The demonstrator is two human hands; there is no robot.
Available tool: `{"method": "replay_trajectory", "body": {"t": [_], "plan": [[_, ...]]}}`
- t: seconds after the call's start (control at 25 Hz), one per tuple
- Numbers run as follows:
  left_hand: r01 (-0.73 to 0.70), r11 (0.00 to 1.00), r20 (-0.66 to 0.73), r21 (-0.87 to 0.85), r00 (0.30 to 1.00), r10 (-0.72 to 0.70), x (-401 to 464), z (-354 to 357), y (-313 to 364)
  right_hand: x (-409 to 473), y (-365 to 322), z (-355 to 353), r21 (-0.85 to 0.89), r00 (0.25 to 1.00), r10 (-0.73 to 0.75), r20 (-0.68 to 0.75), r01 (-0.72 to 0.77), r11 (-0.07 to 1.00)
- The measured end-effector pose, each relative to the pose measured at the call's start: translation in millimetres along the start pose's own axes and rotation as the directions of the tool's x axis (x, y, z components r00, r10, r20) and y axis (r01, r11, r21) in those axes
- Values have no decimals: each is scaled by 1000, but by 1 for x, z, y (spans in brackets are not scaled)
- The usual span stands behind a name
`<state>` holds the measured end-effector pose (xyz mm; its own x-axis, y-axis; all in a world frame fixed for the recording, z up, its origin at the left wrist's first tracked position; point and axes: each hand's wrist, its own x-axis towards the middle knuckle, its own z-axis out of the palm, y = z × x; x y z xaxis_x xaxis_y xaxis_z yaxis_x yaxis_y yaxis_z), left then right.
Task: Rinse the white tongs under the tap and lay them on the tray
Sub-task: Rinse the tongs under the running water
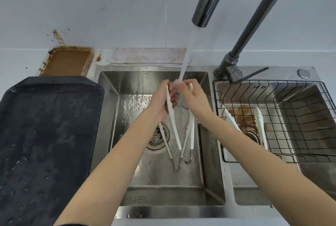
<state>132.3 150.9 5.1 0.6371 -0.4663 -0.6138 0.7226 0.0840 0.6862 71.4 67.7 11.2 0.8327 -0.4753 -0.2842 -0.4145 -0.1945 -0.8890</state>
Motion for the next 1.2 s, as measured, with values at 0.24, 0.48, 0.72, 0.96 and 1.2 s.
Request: {"method": "replay_trajectory", "body": {"t": [0.24, 0.48, 0.72, 0.96, 1.2], "plan": [[-112, 841, -8, 529, 991, 137, 7, 28, 13, 6, 10, -14, 237, 988, 111, -108, -83, 968], [-283, 909, -190, 305, 917, 350, 0, 15, 10, 11, 8, -29, 429, 942, 261, -211, -151, 891], [-126, 930, -181, 345, 963, 198, -3, -16, -12, 5, -22, -17, 79, 994, -20, -112, 29, 996], [-20, 987, -157, 160, 987, 46, -1, -43, -7, 6, -47, -7, -12, 966, -246, 78, 247, 969], [-47, 993, -72, 110, 996, 55, -5, -46, -4, 12, -44, -1, 15, 960, -281, 21, 280, 960]]}}
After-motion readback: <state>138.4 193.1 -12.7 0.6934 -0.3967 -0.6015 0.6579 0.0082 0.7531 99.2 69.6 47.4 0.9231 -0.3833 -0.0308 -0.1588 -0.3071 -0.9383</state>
